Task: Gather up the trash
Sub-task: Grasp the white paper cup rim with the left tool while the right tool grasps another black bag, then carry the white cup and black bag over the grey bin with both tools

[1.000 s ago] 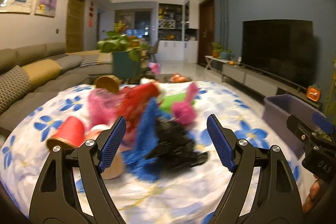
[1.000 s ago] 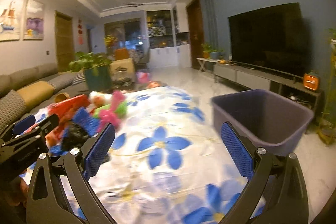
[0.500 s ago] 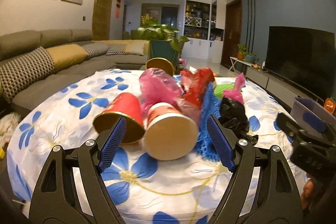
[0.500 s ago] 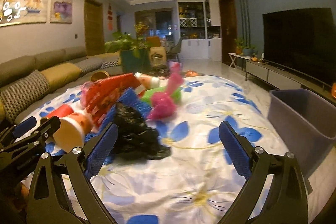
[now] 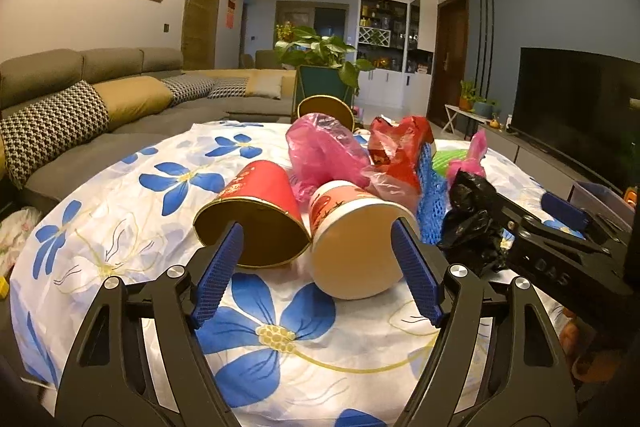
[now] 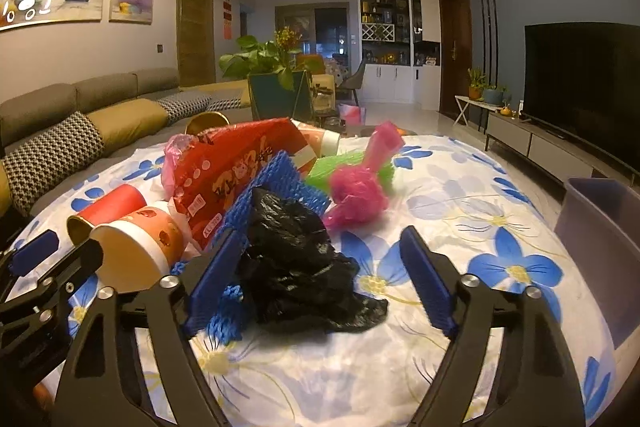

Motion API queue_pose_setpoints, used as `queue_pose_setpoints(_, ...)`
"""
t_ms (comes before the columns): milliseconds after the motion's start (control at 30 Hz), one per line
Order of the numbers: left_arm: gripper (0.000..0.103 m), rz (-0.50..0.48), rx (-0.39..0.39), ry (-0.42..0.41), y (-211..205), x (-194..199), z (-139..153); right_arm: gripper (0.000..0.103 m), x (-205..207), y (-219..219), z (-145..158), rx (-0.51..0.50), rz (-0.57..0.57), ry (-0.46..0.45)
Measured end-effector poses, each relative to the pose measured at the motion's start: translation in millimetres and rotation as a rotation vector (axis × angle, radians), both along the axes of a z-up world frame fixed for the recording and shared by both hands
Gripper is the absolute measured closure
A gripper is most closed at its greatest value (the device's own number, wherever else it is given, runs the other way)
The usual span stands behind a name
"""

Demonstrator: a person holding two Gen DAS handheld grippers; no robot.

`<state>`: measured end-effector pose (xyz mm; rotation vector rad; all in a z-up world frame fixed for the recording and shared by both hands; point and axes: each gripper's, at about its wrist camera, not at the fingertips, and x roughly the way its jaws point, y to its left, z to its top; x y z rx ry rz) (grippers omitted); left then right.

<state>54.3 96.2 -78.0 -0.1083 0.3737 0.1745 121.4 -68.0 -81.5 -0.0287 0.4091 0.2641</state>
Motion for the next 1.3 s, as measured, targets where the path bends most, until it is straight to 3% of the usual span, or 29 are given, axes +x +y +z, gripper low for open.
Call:
queue_pose_setpoints(200, 0.039, -0.008, -0.015, 0.023, 8, 7, -6, 0.037, 11, 7, -7, -0.011, 0.020, 0.048)
queue_pose_setpoints(400, 0.054, -0.031, -0.006, 0.040, 5, 15, -8, 0.057, 14, 9, -11, -0.014, 0.042, 0.079)
queue_pose_setpoints(833, 0.099, -0.074, -0.035, 0.110, 1, 34, -17, 0.094, 7, 7, -23, -0.018, 0.089, 0.102)
queue_pose_setpoints(1300, 0.101, -0.094, -0.043, 0.045, -8, 16, 1, 0.098, -18, -28, -1, 0.045, 0.043, 0.032)
